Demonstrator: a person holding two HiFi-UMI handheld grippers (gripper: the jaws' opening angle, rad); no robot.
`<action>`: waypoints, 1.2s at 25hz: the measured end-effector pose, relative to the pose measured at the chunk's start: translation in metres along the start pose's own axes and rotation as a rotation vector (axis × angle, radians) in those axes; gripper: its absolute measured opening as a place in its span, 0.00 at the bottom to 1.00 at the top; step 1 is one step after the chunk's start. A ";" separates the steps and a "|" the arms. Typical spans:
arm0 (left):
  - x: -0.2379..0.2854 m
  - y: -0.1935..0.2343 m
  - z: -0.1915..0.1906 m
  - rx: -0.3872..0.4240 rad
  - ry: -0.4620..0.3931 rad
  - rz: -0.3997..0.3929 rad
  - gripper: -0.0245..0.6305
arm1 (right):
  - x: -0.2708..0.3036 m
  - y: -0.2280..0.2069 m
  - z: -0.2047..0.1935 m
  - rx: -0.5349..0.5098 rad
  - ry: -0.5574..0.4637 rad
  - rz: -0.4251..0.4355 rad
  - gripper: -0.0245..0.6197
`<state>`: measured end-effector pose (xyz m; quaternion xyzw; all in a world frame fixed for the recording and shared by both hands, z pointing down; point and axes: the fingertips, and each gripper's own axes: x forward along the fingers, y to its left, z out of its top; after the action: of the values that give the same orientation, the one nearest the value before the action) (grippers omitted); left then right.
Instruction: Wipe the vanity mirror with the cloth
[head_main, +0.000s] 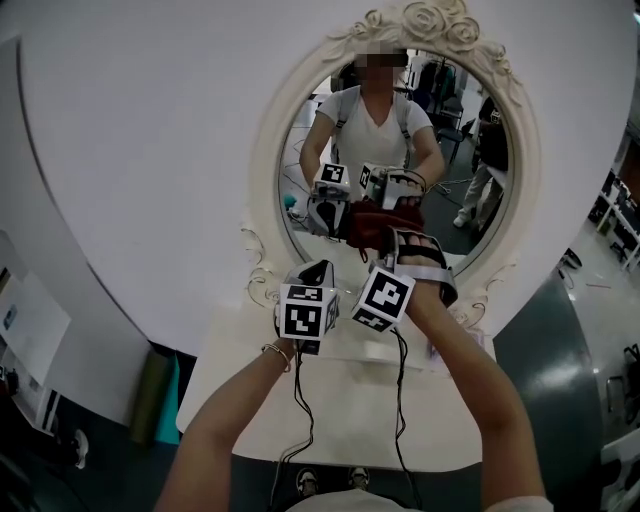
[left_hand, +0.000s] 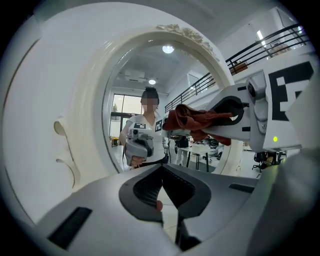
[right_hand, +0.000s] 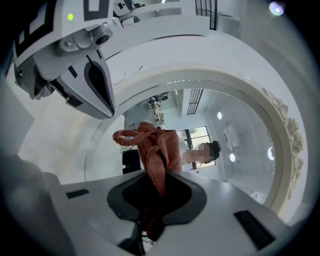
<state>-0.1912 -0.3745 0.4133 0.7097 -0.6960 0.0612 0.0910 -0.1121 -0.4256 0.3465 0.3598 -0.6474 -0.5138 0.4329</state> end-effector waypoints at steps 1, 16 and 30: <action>0.000 0.000 -0.007 -0.005 0.007 0.001 0.05 | 0.002 0.010 0.000 0.003 -0.001 0.013 0.13; -0.006 0.007 -0.087 -0.052 0.101 0.031 0.05 | 0.024 0.153 -0.013 -0.007 0.031 0.221 0.13; -0.010 0.011 -0.125 -0.082 0.153 0.052 0.05 | 0.030 0.219 -0.023 -0.007 0.050 0.378 0.13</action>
<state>-0.1975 -0.3377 0.5337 0.6802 -0.7072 0.0890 0.1712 -0.1063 -0.4145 0.5680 0.2430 -0.6908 -0.4164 0.5388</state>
